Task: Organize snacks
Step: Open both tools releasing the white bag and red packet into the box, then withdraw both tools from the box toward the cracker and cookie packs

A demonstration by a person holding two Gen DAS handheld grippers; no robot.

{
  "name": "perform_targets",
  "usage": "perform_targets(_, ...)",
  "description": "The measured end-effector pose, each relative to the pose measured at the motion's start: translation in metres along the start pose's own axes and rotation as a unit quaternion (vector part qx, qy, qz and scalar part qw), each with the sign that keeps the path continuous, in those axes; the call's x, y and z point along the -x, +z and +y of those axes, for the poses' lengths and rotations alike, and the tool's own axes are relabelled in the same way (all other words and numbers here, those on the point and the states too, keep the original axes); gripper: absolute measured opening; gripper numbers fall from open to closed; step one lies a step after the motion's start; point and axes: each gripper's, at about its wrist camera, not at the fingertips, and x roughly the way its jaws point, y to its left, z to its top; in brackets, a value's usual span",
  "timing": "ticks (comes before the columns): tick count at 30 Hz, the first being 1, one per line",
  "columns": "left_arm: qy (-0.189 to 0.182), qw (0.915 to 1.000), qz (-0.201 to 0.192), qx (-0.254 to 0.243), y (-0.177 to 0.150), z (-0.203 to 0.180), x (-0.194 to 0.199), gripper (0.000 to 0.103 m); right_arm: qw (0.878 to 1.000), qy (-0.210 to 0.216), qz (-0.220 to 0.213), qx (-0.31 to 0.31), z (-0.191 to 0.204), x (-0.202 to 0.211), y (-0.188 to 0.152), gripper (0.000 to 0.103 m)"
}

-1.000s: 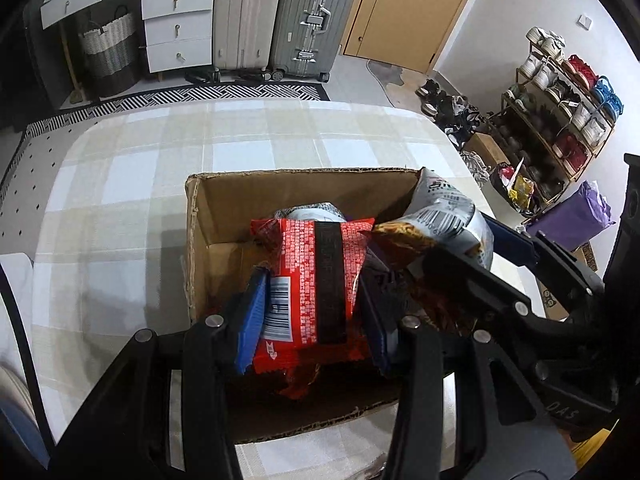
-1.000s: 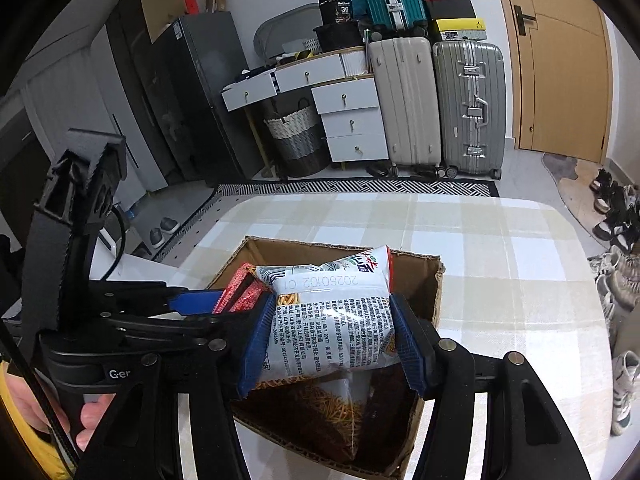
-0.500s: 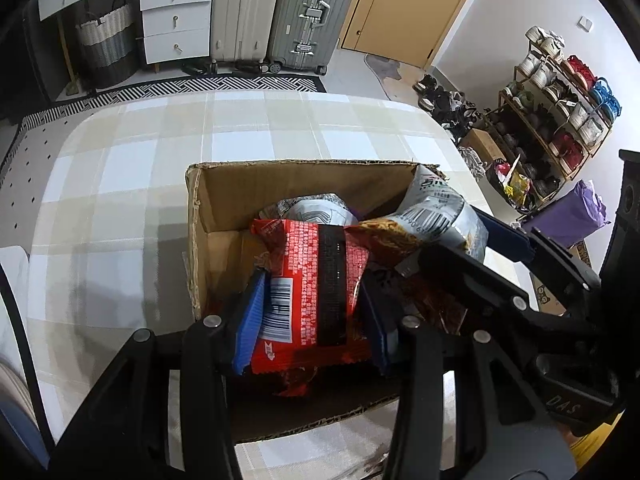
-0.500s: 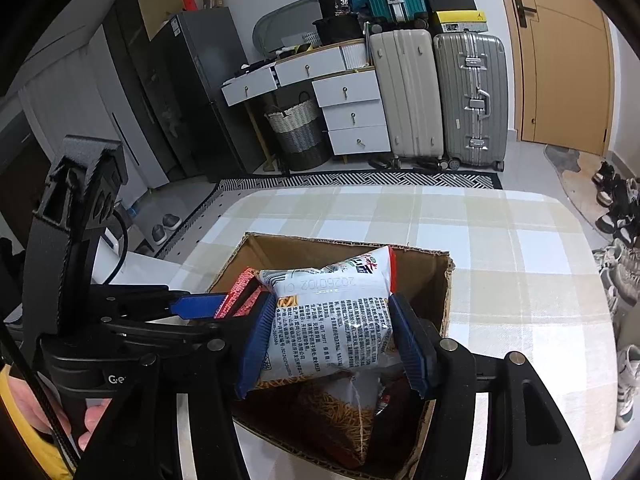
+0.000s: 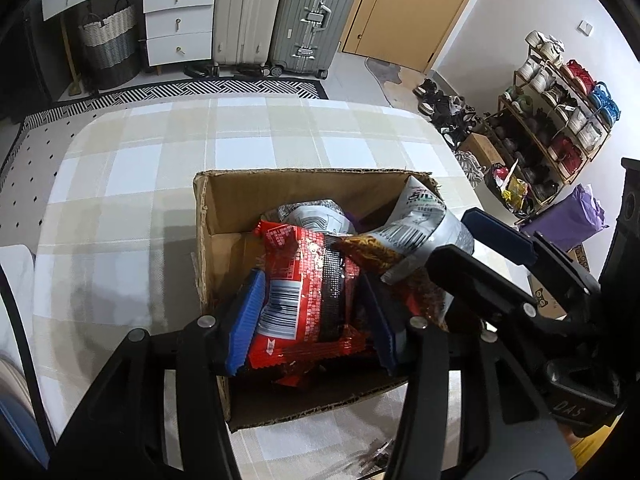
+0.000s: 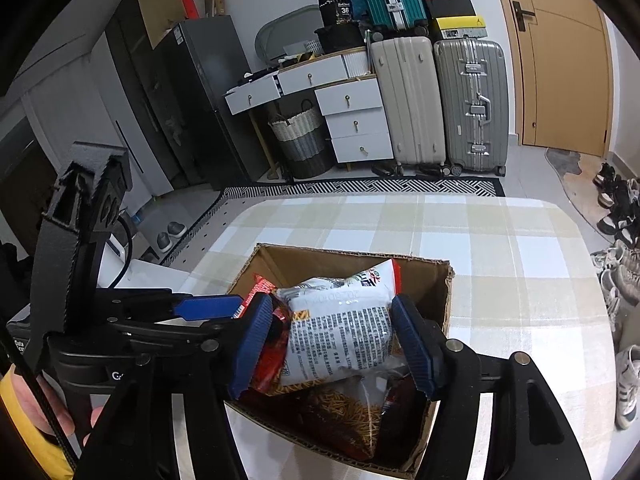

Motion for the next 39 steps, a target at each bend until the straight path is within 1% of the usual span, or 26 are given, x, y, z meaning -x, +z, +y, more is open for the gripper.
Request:
perform_targets(3, -0.002, 1.0000, -0.003, 0.001, 0.001, -0.001, 0.005, 0.047, 1.000, 0.007, -0.011, 0.000, 0.001, 0.007, 0.000, 0.064)
perform_targets(11, 0.000, 0.9999, -0.013, 0.005, -0.004, -0.003, 0.028, 0.048, 0.999, 0.008, -0.039, -0.001, 0.004, 0.033, 0.001, 0.064)
perform_targets(13, 0.006, 0.9998, -0.017, 0.012, -0.008, -0.002, 0.038, 0.059, 0.999, 0.009, -0.047, -0.003, 0.004, 0.042, 0.001, 0.064)
perform_targets(14, 0.006, 0.9996, -0.023, 0.015, -0.010, -0.001, 0.043, 0.060, 0.999, 0.009, -0.052, -0.003, 0.004, 0.047, 0.000, 0.064)
perform_targets(20, 0.000, 0.9979, -0.056, 0.032, -0.028, 0.002, 0.087, 0.062, 0.997, 0.017, -0.078, -0.013, 0.009, 0.087, -0.006, 0.064)
perform_targets(25, 0.011, 0.9959, -0.086, 0.027, -0.053, -0.007, 0.129, 0.063, 0.996, 0.023, -0.088, -0.012, 0.021, 0.120, -0.018, 0.064)
perform_targets(26, 0.013, 0.9954, -0.091, 0.027, -0.059, -0.009, 0.137, 0.064, 0.996, 0.024, -0.086, -0.008, 0.026, 0.128, -0.023, 0.064)
perform_targets(28, 0.017, 0.9942, -0.103, 0.024, -0.073, -0.017, 0.155, 0.070, 0.996, 0.024, -0.087, -0.003, 0.035, 0.141, -0.031, 0.064)
perform_targets(33, 0.024, 0.9896, -0.142, 0.005, -0.114, -0.042, 0.203, 0.072, 0.995, 0.022, -0.095, 0.011, 0.057, 0.176, -0.058, 0.064)
perform_targets(35, 0.031, 0.9875, -0.154, -0.004, -0.128, -0.053, 0.220, 0.074, 0.995, 0.020, -0.100, 0.014, 0.065, 0.191, -0.069, 0.067)
perform_targets(36, 0.035, 0.9864, -0.160, -0.008, -0.136, -0.060, 0.229, 0.077, 0.994, 0.020, -0.104, 0.014, 0.068, 0.200, -0.076, 0.071)
perform_targets(39, 0.040, 0.9822, -0.183, -0.021, -0.163, -0.079, 0.259, 0.079, 0.993, 0.021, -0.116, 0.018, 0.076, 0.225, -0.090, 0.072)
